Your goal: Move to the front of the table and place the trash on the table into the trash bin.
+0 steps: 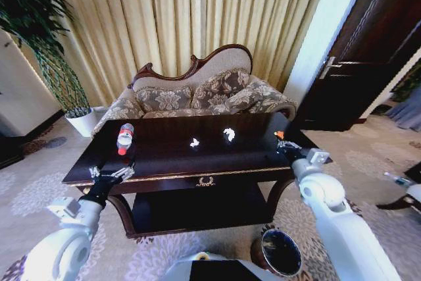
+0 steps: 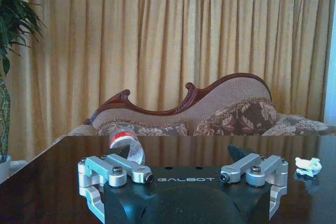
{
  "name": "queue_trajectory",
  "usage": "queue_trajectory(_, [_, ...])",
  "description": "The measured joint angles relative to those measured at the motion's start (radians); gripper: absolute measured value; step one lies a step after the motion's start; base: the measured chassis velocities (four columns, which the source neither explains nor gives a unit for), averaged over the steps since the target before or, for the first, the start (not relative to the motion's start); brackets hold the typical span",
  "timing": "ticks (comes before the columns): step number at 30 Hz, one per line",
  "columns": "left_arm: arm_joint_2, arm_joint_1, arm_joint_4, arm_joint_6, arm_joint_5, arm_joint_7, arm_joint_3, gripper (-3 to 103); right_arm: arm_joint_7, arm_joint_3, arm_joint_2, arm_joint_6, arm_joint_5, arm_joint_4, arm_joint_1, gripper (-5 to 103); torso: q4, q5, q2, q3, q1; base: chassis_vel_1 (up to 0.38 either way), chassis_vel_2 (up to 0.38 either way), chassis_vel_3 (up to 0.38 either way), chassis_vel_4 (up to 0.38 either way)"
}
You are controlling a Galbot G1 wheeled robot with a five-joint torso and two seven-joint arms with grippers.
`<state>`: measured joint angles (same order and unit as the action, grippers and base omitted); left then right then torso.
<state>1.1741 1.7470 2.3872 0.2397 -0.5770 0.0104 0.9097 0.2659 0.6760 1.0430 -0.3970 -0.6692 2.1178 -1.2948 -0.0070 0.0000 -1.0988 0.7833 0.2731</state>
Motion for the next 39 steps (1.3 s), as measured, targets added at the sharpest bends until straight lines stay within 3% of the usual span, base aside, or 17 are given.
queue_trajectory(17, [-0.010, -0.009, -0.017, -0.003, -0.003, 0.005, 0.007, 100, 0.022, -0.011, 0.019, -0.033, 0.044, 0.053, -0.016, 2, 0.0001, -0.0001, 0.000, 0.000, 0.000, 0.014, -0.025, -0.013, 0.027])
queue_trajectory(39, [-0.002, -0.002, -0.013, -0.007, 0.002, 0.009, 0.010, 100, 0.018, -0.017, 0.035, -0.031, 0.076, 0.050, -0.037, 2, 0.0000, 0.0000, 0.000, 0.000, 0.000, 0.203, -0.238, -0.191, 0.234])
